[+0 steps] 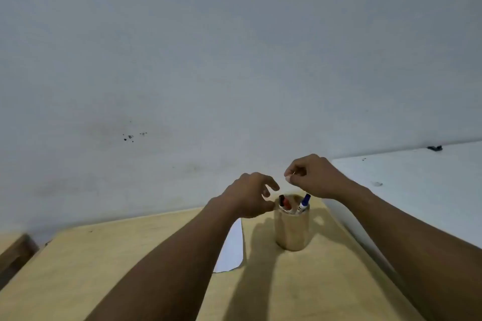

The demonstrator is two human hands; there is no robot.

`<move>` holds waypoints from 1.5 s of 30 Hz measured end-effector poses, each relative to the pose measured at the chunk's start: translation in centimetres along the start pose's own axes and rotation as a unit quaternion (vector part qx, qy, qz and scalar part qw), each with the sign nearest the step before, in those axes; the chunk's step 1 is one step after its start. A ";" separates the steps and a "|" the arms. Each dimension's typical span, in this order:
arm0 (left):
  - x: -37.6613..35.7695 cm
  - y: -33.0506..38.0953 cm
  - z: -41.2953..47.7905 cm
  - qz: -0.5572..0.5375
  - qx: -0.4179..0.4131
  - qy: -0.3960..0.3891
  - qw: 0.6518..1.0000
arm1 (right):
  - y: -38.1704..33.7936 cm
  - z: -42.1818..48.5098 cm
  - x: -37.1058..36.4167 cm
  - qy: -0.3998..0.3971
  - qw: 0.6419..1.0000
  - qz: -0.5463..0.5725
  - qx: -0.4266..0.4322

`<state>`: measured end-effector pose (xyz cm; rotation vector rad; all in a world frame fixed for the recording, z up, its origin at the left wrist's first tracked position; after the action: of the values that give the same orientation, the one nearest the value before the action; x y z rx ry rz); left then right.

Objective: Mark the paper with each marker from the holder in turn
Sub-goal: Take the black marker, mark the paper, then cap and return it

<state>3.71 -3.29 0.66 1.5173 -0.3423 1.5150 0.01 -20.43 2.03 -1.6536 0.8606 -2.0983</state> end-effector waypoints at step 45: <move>5.3 -20.5 -13.2 -0.289 0.213 0.143 0.922 | -10.1 3.8 -14.7 -0.116 0.800 0.568 -0.153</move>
<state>11.72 19.56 -5.46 1.5046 0.6006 1.3383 8.66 -4.86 -2.10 -0.9781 1.6095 -0.9226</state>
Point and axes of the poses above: each hand's wrist, its own z-axis towards the middle knuckle, its own x-axis out of the back of the hand, y = z × x, the point moved 5 cm from there along z, towards the middle knuckle, and after that the axes turned 9 degrees about -x, right-handed, at the moved point
